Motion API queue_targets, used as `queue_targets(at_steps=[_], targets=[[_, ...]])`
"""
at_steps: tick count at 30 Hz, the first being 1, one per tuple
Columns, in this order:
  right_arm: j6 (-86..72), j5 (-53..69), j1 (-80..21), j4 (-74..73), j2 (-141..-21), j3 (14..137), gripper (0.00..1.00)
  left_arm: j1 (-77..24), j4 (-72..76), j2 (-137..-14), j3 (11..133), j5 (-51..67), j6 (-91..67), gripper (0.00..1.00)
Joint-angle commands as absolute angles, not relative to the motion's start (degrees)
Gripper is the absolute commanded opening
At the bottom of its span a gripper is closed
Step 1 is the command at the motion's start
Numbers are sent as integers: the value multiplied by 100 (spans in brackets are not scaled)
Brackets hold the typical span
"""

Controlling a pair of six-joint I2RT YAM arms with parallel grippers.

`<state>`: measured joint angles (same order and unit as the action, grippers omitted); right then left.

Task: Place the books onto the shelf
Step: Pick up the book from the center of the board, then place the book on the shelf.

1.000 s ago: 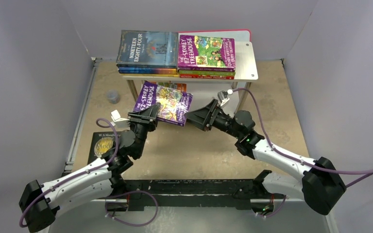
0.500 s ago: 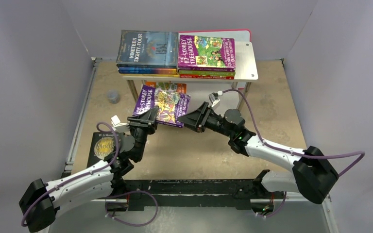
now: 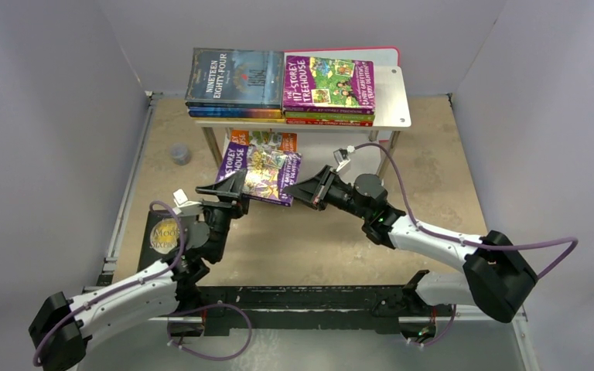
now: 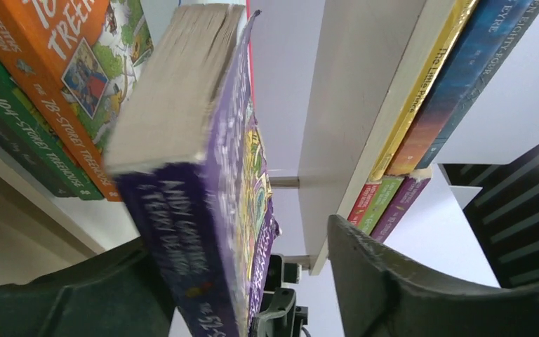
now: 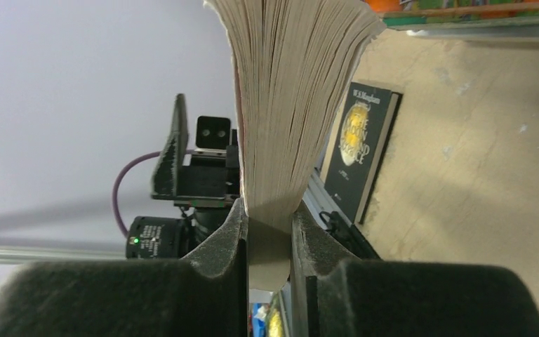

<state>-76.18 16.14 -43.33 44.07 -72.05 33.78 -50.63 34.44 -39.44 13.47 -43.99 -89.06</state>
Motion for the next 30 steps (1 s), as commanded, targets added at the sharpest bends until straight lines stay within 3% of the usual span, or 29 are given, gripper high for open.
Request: queue_targets(at_steps=[1,7,14,30], targets=[[-6974,1369,-4252,4781,-6968,3658,0,-4999,2670,-3458,1548,-4285,-8374,74],[-6696,1800,-4072,5170,-7485,3985,0,-4979,603,-2959,2148,-4296,-7479,77],[-6775,2473,-3678,6041,-8450,4342,0,-4977,-1795,-2937,3381,-5156,-6344,77],[-6510,2970,-3289,6310,-9422,5049,0,-4975,-2676,-3074,4156,-5450,-5959,75]])
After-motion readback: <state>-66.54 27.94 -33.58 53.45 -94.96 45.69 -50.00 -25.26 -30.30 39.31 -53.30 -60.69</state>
